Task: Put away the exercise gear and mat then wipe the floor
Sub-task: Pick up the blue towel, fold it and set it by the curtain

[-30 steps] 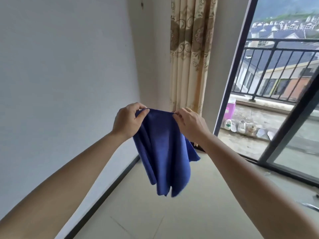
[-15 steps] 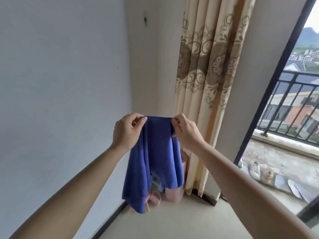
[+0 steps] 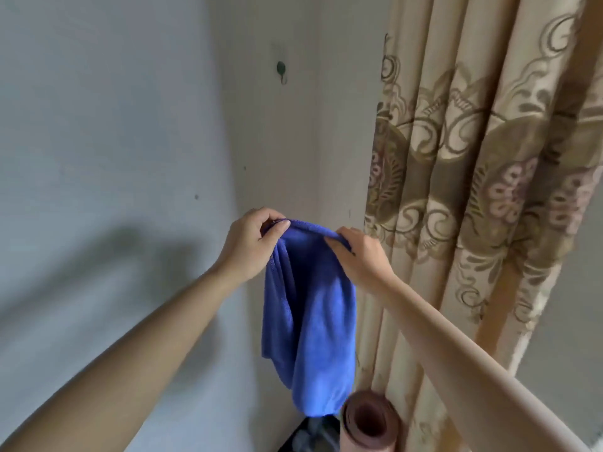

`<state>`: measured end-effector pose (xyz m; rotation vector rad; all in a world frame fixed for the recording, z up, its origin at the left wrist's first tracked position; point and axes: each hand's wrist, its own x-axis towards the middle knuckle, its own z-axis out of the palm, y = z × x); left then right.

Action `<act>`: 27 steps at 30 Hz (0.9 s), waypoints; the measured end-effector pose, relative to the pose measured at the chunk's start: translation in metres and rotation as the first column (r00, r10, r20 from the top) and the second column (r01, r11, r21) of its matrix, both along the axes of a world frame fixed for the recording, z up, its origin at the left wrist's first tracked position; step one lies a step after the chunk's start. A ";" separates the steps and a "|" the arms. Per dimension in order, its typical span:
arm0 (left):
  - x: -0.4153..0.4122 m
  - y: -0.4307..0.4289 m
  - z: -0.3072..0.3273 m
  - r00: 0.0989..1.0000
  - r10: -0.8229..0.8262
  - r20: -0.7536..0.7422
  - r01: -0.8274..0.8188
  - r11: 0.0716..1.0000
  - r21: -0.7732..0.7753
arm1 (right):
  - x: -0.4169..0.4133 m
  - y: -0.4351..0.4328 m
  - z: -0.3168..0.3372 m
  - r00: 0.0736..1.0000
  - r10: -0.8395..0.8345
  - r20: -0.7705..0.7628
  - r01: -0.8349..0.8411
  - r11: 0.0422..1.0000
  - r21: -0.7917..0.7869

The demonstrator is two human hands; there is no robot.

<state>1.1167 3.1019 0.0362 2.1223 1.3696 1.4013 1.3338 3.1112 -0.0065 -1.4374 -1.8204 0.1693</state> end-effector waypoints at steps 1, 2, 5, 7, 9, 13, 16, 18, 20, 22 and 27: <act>0.004 0.023 0.003 0.999 0.024 -0.033 -0.024 1.000 -0.005 | 0.008 0.028 0.005 1.000 0.010 -0.021 -0.010 1.000 0.003; 0.008 0.045 0.007 0.998 0.040 -0.045 -0.041 0.999 -0.017 | 0.015 0.055 0.012 0.999 0.033 -0.025 -0.032 0.999 0.007; 0.018 0.105 0.032 0.990 0.097 -0.101 -0.100 0.994 -0.032 | 0.025 0.131 0.042 0.991 0.133 -0.014 -0.133 0.991 0.001; 0.022 0.143 0.055 0.978 0.151 -0.144 -0.154 0.988 -0.005 | 0.024 0.174 0.069 0.969 0.225 -0.100 -0.222 0.974 0.039; 0.022 0.177 0.080 0.957 0.212 -0.197 -0.203 0.977 0.061 | 0.018 0.207 0.097 0.933 0.308 -0.188 -0.292 0.950 0.111; 0.004 0.237 0.131 0.851 0.379 -0.364 -0.283 0.914 0.289 | 0.003 0.264 0.143 0.911 0.372 -0.176 -0.327 0.914 0.241; -0.008 0.268 0.167 0.719 0.529 -0.450 -0.266 0.808 0.526 | -0.006 0.302 0.179 0.923 0.364 -0.121 -0.296 0.877 0.379; -0.015 0.285 0.185 0.628 0.638 -0.446 -0.170 0.671 0.721 | -0.014 0.326 0.202 0.937 0.336 -0.099 -0.257 0.851 0.458; -0.021 0.301 0.197 0.529 0.745 -0.407 -0.047 0.504 0.862 | -0.023 0.349 0.224 0.945 0.307 -0.112 -0.211 0.833 0.511; -0.024 0.314 0.207 0.424 0.829 -0.364 0.006 0.400 0.917 | -0.031 0.366 0.244 0.951 0.281 -0.127 -0.171 0.823 0.542; -0.022 0.324 0.211 0.256 0.922 -0.289 0.001 0.299 0.954 | -0.054 0.392 0.265 0.955 0.268 -0.130 -0.149 0.807 0.571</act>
